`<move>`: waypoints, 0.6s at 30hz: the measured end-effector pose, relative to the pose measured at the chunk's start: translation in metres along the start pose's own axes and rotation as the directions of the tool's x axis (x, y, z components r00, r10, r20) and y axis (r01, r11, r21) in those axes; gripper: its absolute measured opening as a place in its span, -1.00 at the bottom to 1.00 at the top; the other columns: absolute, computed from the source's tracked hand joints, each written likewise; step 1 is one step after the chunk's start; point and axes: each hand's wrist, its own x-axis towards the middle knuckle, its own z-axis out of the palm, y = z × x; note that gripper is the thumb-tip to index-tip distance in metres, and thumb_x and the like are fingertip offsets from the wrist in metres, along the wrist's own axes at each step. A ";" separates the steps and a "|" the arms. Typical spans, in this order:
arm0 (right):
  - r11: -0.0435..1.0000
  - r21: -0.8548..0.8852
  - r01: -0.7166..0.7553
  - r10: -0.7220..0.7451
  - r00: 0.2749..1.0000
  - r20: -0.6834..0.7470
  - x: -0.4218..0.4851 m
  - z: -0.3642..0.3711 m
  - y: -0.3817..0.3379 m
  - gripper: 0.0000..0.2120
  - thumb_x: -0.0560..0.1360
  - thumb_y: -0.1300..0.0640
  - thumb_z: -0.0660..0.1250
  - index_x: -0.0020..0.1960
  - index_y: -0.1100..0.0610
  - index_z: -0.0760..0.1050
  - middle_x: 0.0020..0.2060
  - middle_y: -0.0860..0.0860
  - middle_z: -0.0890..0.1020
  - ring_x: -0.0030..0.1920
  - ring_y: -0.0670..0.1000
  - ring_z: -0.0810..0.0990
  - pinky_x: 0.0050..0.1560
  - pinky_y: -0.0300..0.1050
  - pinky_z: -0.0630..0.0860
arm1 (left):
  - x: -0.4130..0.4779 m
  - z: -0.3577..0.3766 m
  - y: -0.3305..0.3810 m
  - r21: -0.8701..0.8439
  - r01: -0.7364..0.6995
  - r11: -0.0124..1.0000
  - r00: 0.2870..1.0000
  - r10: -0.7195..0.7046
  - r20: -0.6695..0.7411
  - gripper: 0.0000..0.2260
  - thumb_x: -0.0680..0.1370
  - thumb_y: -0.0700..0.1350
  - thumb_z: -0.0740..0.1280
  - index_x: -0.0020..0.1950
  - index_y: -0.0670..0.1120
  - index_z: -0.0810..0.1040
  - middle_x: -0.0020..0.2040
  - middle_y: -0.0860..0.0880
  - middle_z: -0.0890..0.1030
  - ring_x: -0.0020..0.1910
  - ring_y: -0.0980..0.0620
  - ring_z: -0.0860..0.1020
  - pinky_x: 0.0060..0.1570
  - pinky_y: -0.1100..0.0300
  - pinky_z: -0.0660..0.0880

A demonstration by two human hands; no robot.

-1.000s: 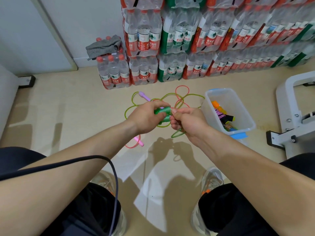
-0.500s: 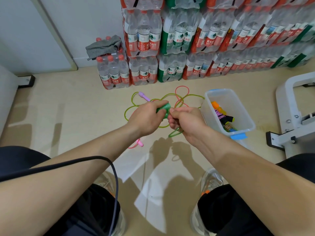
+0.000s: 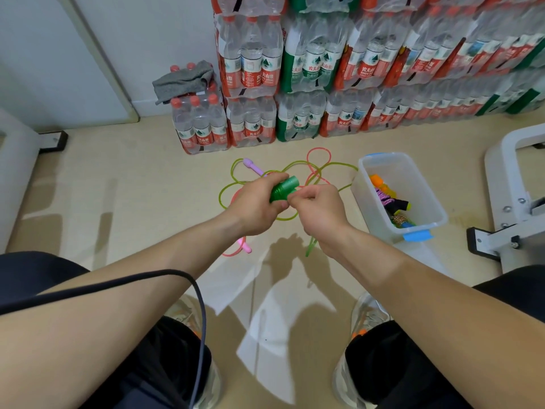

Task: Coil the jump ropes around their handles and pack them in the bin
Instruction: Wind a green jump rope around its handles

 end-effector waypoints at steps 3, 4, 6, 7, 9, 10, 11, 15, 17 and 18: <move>0.999 -0.046 0.028 -0.027 0.999 0.037 -0.001 -0.003 0.000 -0.78 0.53 0.23 0.34 -0.27 0.12 0.62 -0.48 -0.10 0.46 -0.51 -0.13 0.35 -0.40 -0.21 0.28 | 0.001 -0.005 0.002 0.015 0.002 1.000 1.000 -0.003 0.015 -0.46 0.56 -0.08 0.43 0.52 0.01 0.37 0.35 -0.05 0.55 0.28 -0.10 0.52 0.26 0.03 0.46; 0.997 -0.068 0.044 -0.040 0.998 0.053 0.000 -0.005 -0.001 -0.81 0.54 0.22 0.34 -0.24 0.16 0.64 -0.50 -0.11 0.44 -0.50 -0.13 0.35 -0.38 -0.20 0.27 | 0.001 -0.007 0.003 0.007 0.012 1.000 1.000 -0.012 0.023 -0.45 0.55 -0.09 0.45 0.52 0.00 0.38 0.33 -0.07 0.56 0.25 -0.10 0.54 0.23 0.04 0.48; 0.984 -0.144 0.104 -0.092 0.992 0.084 0.003 -0.009 -0.003 -0.80 0.55 0.19 0.32 -0.18 0.23 0.65 -0.45 -0.06 0.45 -0.40 -0.07 0.37 -0.31 -0.14 0.29 | 0.003 -0.016 0.006 -0.061 0.075 0.995 0.997 -0.073 0.032 -0.38 0.48 -0.10 0.52 0.49 -0.01 0.38 0.25 -0.10 0.56 0.05 -0.11 0.60 0.06 0.01 0.59; 0.970 -0.198 0.139 -0.122 0.988 0.095 0.004 -0.010 -0.004 -0.79 0.54 0.18 0.30 -0.20 0.24 0.63 -0.44 -0.05 0.43 -0.37 -0.04 0.35 -0.29 -0.10 0.28 | 0.003 -0.021 0.008 -0.121 0.117 0.986 0.993 -0.115 0.024 -0.36 0.44 -0.11 0.57 0.46 -0.03 0.39 0.21 -0.10 0.53 -0.06 -0.10 0.60 -0.06 0.00 0.63; 0.943 -0.282 0.175 -0.150 0.983 0.108 0.006 -0.013 -0.006 -0.74 0.53 0.17 0.27 -0.29 0.20 0.57 -0.52 -0.12 0.32 -0.40 -0.01 0.28 -0.33 -0.10 0.24 | 0.004 -0.030 0.009 -0.218 0.189 0.957 0.981 -0.195 -0.002 -0.37 0.34 -0.12 0.64 0.32 -0.09 0.43 0.11 -0.07 0.50 -0.18 -0.07 0.59 -0.18 -0.01 0.66; 0.936 -0.305 0.174 -0.146 0.983 0.112 0.008 -0.014 -0.006 -0.71 0.53 0.16 0.27 -0.36 0.15 0.53 -0.57 -0.12 0.29 -0.42 -0.02 0.27 -0.36 -0.12 0.21 | 0.004 -0.033 0.010 -0.260 0.221 0.940 0.973 -0.230 -0.006 -0.40 0.32 -0.13 0.65 0.26 -0.11 0.44 0.06 -0.06 0.50 -0.21 -0.07 0.59 -0.18 -0.02 0.66; 0.930 -0.327 0.171 -0.140 0.983 0.117 0.009 -0.016 -0.006 -0.67 0.53 0.16 0.27 -0.41 0.10 0.48 -0.61 -0.12 0.29 -0.44 -0.02 0.27 -0.38 -0.13 0.20 | 0.003 -0.035 0.010 -0.314 0.246 0.917 0.966 -0.259 0.001 -0.43 0.32 -0.14 0.65 0.21 -0.13 0.45 0.01 -0.06 0.51 -0.22 -0.07 0.60 -0.15 -0.03 0.67; 0.910 -0.379 0.168 -0.133 0.984 0.118 0.011 -0.018 -0.004 -0.64 0.55 0.15 0.25 -0.42 0.07 0.43 -0.59 -0.10 0.32 -0.45 -0.02 0.30 -0.41 -0.13 0.21 | 0.000 -0.037 0.012 -0.561 0.297 0.773 0.947 -0.312 0.071 -0.80 0.53 -0.17 0.48 0.07 -0.17 0.52 -0.03 -0.18 0.61 -0.14 -0.09 0.63 0.01 0.03 0.66; 0.893 -0.406 0.194 -0.144 0.978 0.150 0.011 -0.017 -0.005 -0.68 0.55 0.17 0.23 -0.39 0.13 0.44 -0.53 -0.07 0.33 -0.43 0.02 0.30 -0.39 -0.11 0.22 | -0.001 -0.037 0.011 -0.629 0.304 0.716 0.934 -0.353 0.050 -0.92 0.57 -0.19 0.43 -0.04 -0.14 0.55 -0.05 -0.17 0.63 -0.16 -0.06 0.63 -0.07 0.16 0.65; 0.872 -0.438 0.218 -0.155 0.972 0.177 0.010 -0.017 -0.006 -0.70 0.54 0.19 0.22 -0.37 0.17 0.44 -0.51 -0.04 0.34 -0.41 0.04 0.32 -0.37 -0.10 0.24 | -0.001 -0.037 0.009 -0.647 0.306 0.698 0.926 -0.377 0.031 -0.92 0.57 -0.20 0.43 -0.08 -0.13 0.55 -0.09 -0.14 0.63 -0.19 -0.03 0.63 -0.12 0.21 0.64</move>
